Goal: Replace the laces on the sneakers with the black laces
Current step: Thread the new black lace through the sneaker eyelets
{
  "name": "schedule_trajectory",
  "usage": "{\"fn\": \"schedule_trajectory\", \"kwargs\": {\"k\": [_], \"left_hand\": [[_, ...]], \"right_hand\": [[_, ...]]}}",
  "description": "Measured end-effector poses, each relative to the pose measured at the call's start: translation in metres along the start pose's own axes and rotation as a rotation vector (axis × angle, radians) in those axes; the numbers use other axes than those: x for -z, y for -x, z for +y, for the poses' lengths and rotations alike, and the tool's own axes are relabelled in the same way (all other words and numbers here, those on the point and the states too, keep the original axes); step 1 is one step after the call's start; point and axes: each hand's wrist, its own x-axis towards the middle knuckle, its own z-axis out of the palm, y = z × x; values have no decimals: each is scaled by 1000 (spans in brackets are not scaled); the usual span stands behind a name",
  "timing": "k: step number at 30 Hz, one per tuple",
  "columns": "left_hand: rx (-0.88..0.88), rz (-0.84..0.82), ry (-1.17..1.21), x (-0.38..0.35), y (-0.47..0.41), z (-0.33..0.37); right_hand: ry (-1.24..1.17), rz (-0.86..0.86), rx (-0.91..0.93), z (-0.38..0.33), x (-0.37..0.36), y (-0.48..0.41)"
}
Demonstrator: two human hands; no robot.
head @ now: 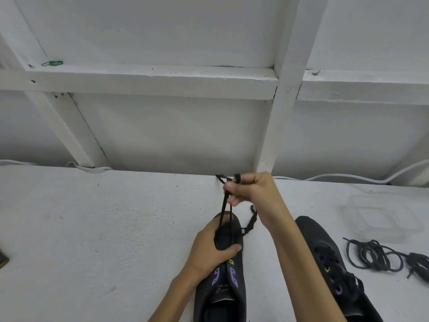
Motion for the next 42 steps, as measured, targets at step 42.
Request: {"fn": "schedule_trajectory", "kwargs": {"k": [42], "left_hand": [[59,-31,-73,1,-4,0]], "right_hand": [[449,-39,-103,64,-15,8]]}}
